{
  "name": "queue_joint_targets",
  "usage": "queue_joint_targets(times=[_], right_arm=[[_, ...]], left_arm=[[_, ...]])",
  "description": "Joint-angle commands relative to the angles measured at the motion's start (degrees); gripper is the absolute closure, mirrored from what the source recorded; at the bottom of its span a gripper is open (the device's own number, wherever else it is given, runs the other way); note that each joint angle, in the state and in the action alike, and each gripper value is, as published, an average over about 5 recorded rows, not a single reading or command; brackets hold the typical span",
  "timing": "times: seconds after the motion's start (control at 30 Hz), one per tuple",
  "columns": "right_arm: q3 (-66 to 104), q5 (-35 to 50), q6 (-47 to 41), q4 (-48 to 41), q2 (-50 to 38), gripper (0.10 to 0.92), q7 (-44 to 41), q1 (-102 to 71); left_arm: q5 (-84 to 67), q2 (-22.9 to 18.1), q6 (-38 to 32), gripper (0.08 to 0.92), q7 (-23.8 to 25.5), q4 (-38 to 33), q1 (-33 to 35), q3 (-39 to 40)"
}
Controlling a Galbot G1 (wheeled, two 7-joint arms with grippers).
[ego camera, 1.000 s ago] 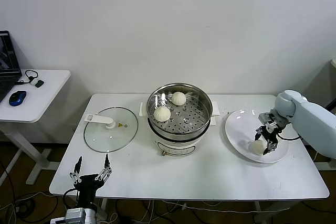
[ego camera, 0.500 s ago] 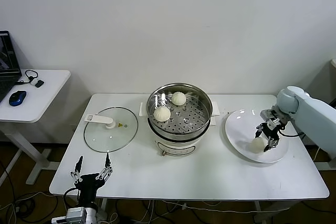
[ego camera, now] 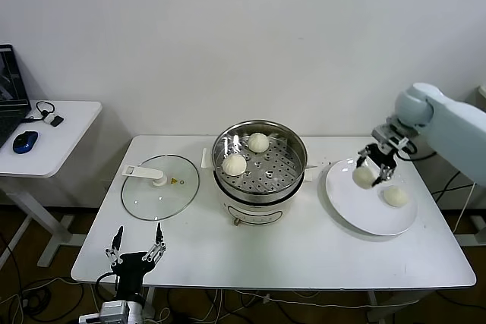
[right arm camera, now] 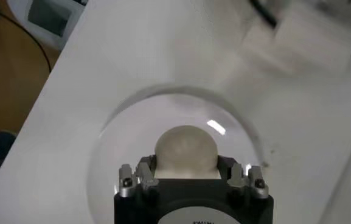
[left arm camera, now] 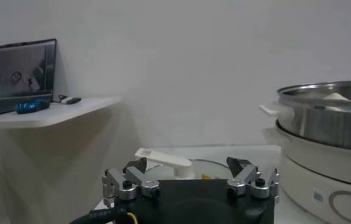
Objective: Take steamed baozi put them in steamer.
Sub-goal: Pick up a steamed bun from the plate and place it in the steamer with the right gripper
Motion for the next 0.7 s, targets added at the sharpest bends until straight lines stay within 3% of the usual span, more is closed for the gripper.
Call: queue_joint_targets(times=[0.03,0.37,0.7], right_arm=[[-10.71,6.11,2.41,7.98,3.23,0.364,-0.99,17.77],[-12.13,5.77,4.7,12.06,11.01,0.364,-0.21,22.77],[-7.63,-2.39,6.49,14.01,18.93,0.364,0.71,15.33]], left_arm=[[0.33,-0.06,-0.06,0.177,0.01,-0.34,0.36,-0.02],[0.21,-0.13,0.05,0.177,-0.05,-0.81,0.25,-0.23],[0.52,-0.01,0.43,0.177,-0.08,-1.15,-0.06,-0.31]])
